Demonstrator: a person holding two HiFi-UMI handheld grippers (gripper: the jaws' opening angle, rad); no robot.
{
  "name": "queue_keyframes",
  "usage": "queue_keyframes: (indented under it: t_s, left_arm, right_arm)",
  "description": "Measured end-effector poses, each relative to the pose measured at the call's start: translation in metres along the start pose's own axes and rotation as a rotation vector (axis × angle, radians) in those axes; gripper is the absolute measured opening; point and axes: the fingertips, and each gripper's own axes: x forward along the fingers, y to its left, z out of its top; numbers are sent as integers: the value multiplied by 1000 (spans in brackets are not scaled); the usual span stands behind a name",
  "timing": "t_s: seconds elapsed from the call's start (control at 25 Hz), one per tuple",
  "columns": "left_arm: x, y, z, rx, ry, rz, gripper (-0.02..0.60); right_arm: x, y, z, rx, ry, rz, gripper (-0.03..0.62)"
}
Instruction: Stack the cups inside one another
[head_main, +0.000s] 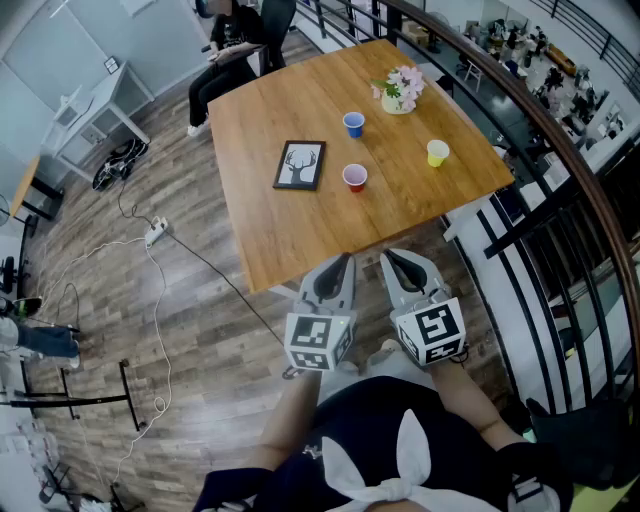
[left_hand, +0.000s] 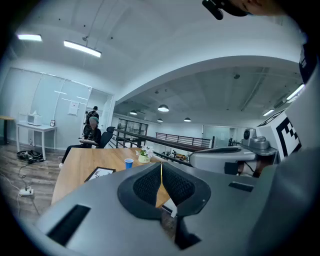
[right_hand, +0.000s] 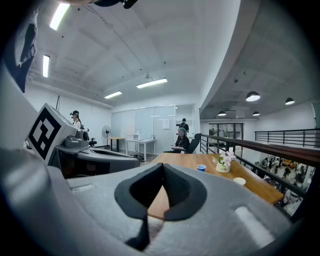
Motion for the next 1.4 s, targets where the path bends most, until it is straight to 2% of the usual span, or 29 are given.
queue_keyframes:
  t_s: [0.24, 0.48, 0.68, 0.96, 1.04, 1.24, 1.32, 1.4]
  left_arm:
    - [15, -20, -2, 4, 22, 17, 23]
    - [23, -36, -16, -10, 31, 51, 23]
    - [29, -42, -19, -9, 37, 74, 23]
    - [47, -34, -12, -16, 59, 96, 23]
    - [58, -31, -5, 6, 48, 102, 23]
    - [91, -20, -13, 16, 69, 60, 23]
    - [105, -9, -11, 16, 70, 54, 23]
    - [119, 4, -8, 11, 72, 54, 23]
  right_arm:
    - [-8, -21, -10, 37, 12, 17, -2]
    - [-19, -37, -17, -5, 10, 49, -2]
    - [-21, -55, -24, -15, 37, 23, -2]
    - [-10, -77, -20, -9, 35, 22, -2]
    - [-5, -87, -17, -5, 29, 16, -2]
    - [14, -116, -18, 23, 24, -4, 2]
    - [28, -128, -18, 27, 30, -11, 41]
    - [42, -142, -18, 25, 35, -24, 45]
